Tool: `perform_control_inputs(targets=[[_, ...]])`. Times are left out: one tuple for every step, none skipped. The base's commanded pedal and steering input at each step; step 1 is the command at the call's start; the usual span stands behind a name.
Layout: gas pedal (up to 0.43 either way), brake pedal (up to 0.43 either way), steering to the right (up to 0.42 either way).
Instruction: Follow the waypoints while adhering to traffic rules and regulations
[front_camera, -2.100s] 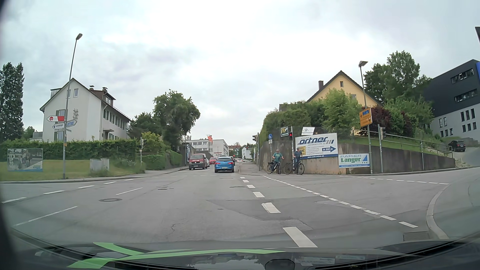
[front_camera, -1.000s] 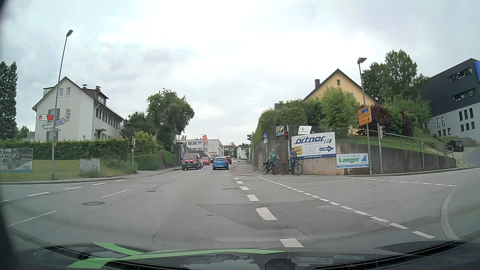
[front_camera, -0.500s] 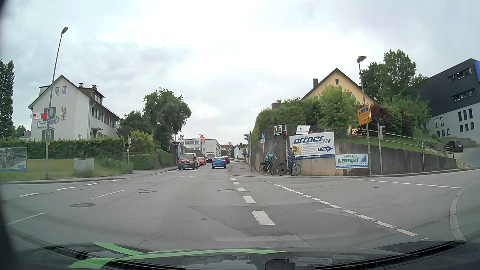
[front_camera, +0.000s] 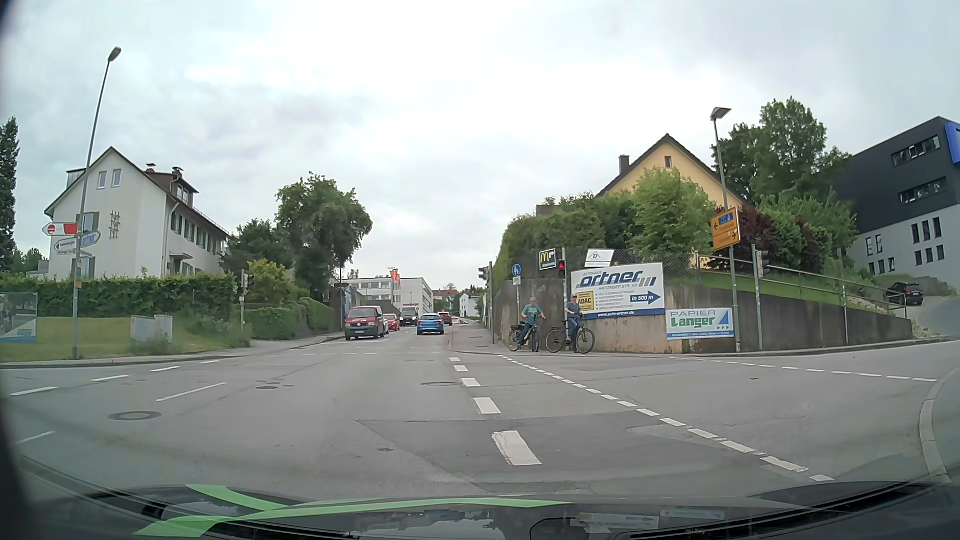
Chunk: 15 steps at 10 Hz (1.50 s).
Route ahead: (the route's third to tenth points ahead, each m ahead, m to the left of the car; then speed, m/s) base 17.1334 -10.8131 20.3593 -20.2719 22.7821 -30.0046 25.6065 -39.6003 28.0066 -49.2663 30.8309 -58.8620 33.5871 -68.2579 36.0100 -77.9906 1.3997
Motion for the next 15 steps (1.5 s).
perform_control_inputs(targets=[[0.240,0.000,0.142],[0.260,0.000,0.157],[0.260,0.000,0.178],[0.260,0.000,0.196],[0.260,0.000,0.212],[0.268,0.000,0.234],[0.287,0.000,0.250],[0.287,0.000,0.262],[0.287,0.000,0.271],[0.287,0.000,0.277],[0.287,0.000,0.282],[0.287,0.000,0.288],[0.287,0.000,0.292],[0.280,0.000,0.299],[0.268,0.000,0.314]])
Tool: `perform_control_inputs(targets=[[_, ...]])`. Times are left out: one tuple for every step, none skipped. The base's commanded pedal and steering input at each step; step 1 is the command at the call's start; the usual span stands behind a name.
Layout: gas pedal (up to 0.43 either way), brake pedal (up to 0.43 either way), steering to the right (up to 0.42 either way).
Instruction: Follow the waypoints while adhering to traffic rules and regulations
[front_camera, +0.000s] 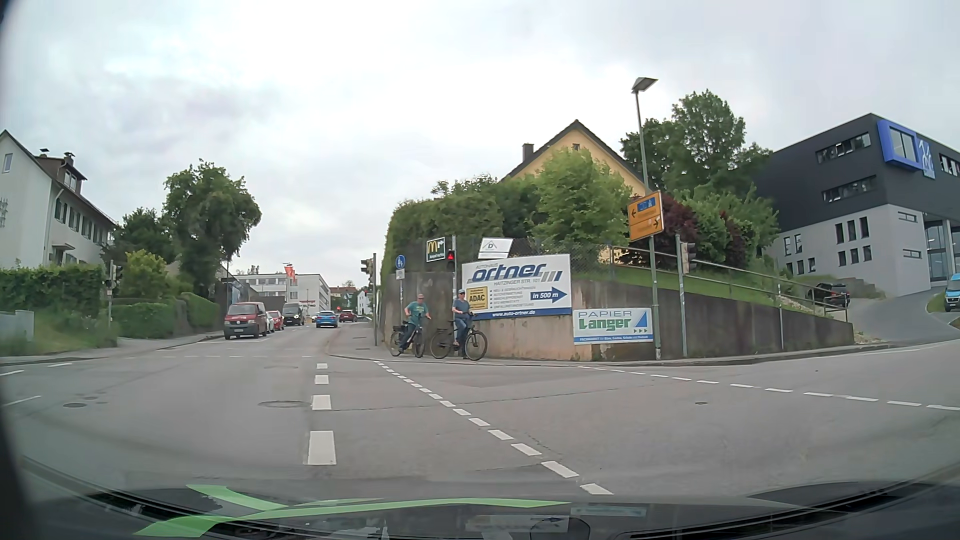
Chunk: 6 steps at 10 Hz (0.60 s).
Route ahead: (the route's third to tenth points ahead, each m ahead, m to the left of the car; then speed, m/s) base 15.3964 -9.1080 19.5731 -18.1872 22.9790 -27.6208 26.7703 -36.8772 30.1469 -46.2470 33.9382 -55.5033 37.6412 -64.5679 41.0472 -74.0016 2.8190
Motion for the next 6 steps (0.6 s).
perform_control_inputs(targets=[[0.268,0.000,0.327],[0.268,0.000,0.335],[0.268,0.000,0.339],[0.268,0.000,0.339],[0.268,0.000,0.339],[0.260,0.000,0.339]])
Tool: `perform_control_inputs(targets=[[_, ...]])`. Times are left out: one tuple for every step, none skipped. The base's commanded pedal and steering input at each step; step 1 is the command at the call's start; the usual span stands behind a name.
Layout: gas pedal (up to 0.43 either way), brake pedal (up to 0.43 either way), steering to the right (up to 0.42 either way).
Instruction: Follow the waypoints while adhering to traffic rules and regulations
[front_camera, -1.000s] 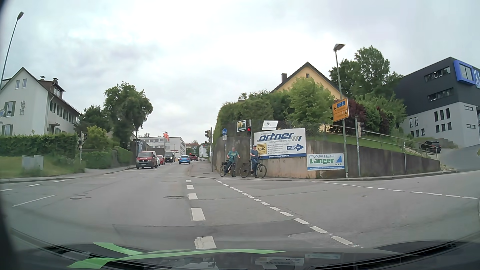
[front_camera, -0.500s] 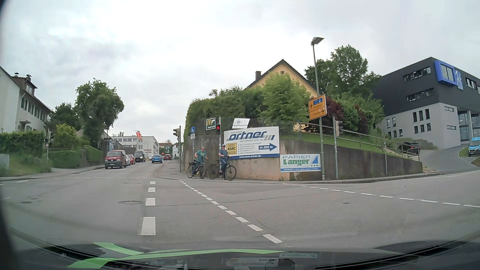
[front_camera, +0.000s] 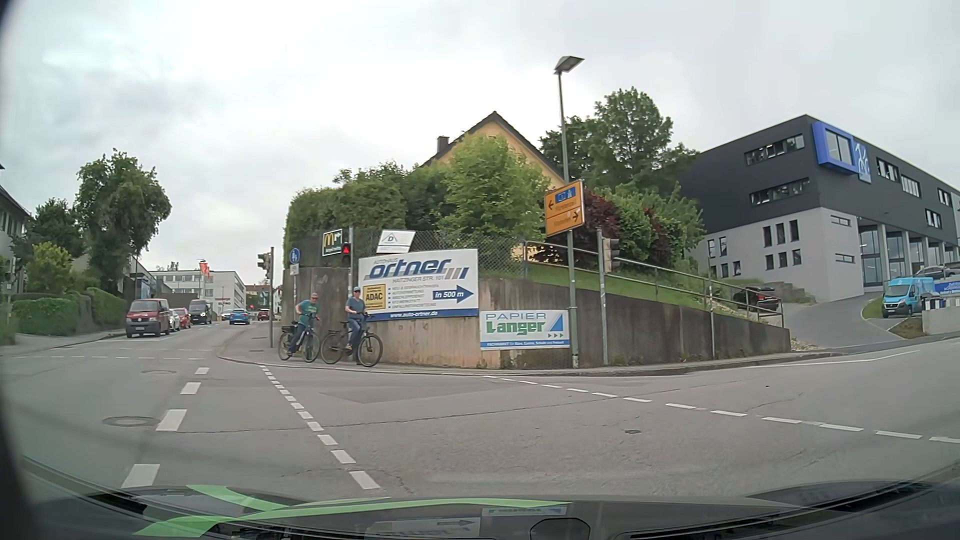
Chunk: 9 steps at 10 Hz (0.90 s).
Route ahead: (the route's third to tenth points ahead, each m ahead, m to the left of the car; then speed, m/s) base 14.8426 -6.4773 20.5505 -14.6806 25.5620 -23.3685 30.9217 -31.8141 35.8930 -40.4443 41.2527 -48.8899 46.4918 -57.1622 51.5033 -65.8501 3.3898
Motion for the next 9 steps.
perform_control_inputs(targets=[[0.240,0.000,0.341],[0.209,0.000,0.341],[0.209,0.000,0.341],[0.197,0.000,0.344],[0.189,0.000,0.350],[0.177,0.000,0.367],[0.177,0.000,0.386],[0.177,0.000,0.396],[0.177,0.000,0.402]])
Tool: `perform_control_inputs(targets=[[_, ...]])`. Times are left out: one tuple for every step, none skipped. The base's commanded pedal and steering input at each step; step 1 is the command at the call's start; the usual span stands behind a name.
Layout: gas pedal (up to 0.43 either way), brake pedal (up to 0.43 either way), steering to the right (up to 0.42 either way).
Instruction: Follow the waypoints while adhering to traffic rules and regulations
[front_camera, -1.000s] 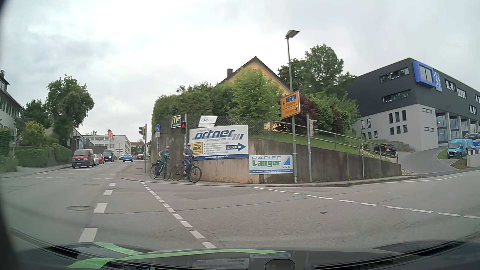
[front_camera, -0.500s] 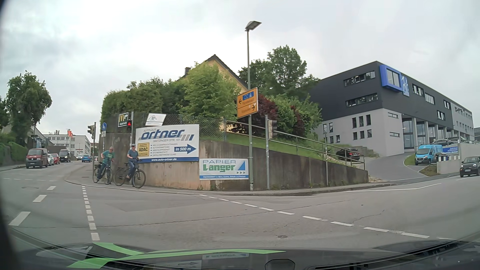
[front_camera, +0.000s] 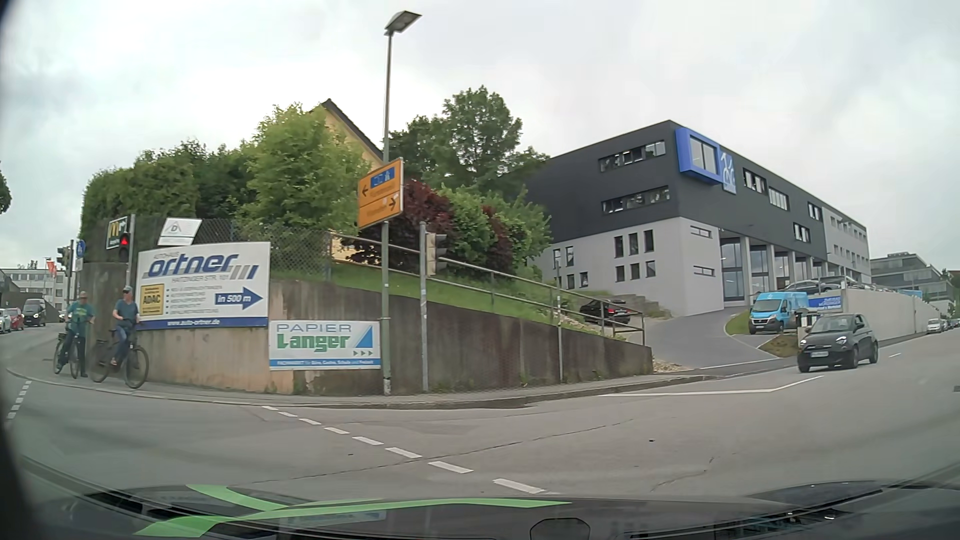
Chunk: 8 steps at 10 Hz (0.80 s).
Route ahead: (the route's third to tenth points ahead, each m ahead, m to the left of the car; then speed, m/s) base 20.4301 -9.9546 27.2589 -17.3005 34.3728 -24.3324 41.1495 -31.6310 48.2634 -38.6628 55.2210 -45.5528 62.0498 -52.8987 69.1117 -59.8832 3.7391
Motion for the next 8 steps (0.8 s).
perform_control_inputs(targets=[[0.169,0.000,0.401],[0.169,0.000,0.398],[0.169,0.000,0.391],[0.169,0.000,0.387],[0.169,0.000,0.385],[0.169,0.000,0.383],[0.169,0.000,0.379],[0.169,0.000,0.373]])
